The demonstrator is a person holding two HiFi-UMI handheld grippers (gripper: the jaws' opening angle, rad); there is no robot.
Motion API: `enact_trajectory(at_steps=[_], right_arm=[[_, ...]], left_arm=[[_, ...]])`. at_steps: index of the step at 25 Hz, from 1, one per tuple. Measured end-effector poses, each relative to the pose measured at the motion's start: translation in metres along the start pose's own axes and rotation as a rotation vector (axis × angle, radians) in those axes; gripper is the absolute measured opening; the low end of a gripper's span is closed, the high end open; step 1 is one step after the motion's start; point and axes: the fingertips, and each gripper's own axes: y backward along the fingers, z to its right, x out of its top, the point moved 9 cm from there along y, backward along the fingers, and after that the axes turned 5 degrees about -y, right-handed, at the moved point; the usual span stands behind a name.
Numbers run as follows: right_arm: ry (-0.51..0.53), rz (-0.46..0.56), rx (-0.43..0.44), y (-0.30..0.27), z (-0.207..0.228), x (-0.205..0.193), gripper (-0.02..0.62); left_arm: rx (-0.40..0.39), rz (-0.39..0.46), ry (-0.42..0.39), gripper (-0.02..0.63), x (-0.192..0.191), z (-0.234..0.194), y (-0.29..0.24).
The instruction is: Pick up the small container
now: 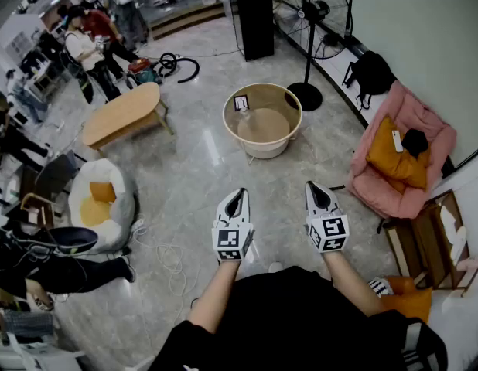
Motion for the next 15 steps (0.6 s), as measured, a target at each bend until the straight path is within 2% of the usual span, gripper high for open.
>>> enact_trajectory(at_steps=[5,10,15], right_arm=[[0.005,0.029,0.013,-0.001,0.003,0.003,0.021],[0.031,0.026,0.003,0.011,0.001,0.000,0.021],[0.009,0.045,0.034,0.016,-0.006,-0.001,0.021]], left_arm=[[0.022,0.027,0.009,0.020,0.009,0.001,-0.007],[0.023,0.025,0.009,0.020,0.003,0.011,0.004],[0.035,0.017,-0.005,0.020,0.003,0.011,0.016]])
